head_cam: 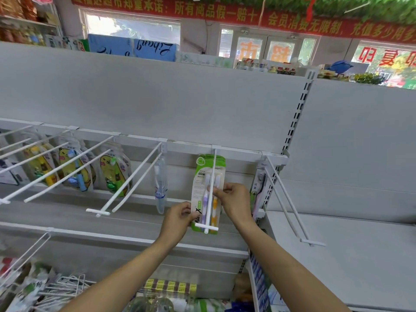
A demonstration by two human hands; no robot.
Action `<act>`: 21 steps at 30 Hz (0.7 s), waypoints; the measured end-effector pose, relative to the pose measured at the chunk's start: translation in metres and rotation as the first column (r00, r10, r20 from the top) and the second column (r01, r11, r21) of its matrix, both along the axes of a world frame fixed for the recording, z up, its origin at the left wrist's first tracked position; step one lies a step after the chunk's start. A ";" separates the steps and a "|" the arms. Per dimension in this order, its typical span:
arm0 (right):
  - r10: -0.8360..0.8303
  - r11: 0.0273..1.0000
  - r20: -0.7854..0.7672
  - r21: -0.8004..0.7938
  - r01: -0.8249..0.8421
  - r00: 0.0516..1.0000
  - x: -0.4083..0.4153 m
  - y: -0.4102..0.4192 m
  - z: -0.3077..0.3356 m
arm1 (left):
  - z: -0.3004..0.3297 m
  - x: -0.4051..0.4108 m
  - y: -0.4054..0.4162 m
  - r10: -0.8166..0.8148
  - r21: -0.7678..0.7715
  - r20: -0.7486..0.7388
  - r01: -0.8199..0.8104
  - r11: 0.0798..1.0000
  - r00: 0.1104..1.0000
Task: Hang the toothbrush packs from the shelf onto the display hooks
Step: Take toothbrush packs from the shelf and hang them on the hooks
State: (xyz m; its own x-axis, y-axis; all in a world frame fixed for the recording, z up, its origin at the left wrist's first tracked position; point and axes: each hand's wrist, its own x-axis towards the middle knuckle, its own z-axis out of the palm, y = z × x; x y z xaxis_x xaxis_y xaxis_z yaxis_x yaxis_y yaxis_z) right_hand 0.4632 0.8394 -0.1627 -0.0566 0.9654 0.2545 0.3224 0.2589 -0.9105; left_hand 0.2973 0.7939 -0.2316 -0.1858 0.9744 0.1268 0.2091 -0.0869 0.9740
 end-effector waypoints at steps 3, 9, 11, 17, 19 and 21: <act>-0.070 0.995 0.162 0.078 0.058 0.984 0.005 -0.008 -0.002 | -0.002 -0.003 -0.001 -0.022 0.020 -0.079 0.024 1.000 0.997; -0.104 0.991 0.386 0.123 0.061 0.917 0.031 -0.031 -0.007 | -0.010 -0.012 -0.027 0.042 -0.085 -0.399 -0.082 0.993 0.916; -0.079 0.988 0.487 0.152 0.005 0.870 0.045 -0.047 -0.012 | -0.017 -0.017 -0.044 -0.050 -0.115 -0.551 -0.016 0.993 0.833; -0.058 0.950 0.726 0.251 -0.186 0.686 0.083 -0.107 -0.020 | 0.000 -0.017 -0.074 -0.069 0.146 -0.821 0.325 0.934 0.567; -0.094 0.942 0.742 0.281 -0.182 0.664 0.093 -0.130 -0.019 | 0.012 -0.011 -0.079 -0.062 0.198 -0.839 0.410 0.890 0.540; -0.126 0.937 0.750 0.305 -0.171 0.649 0.106 -0.152 -0.018 | 0.023 -0.001 -0.085 -0.044 0.247 -0.846 0.465 0.850 0.531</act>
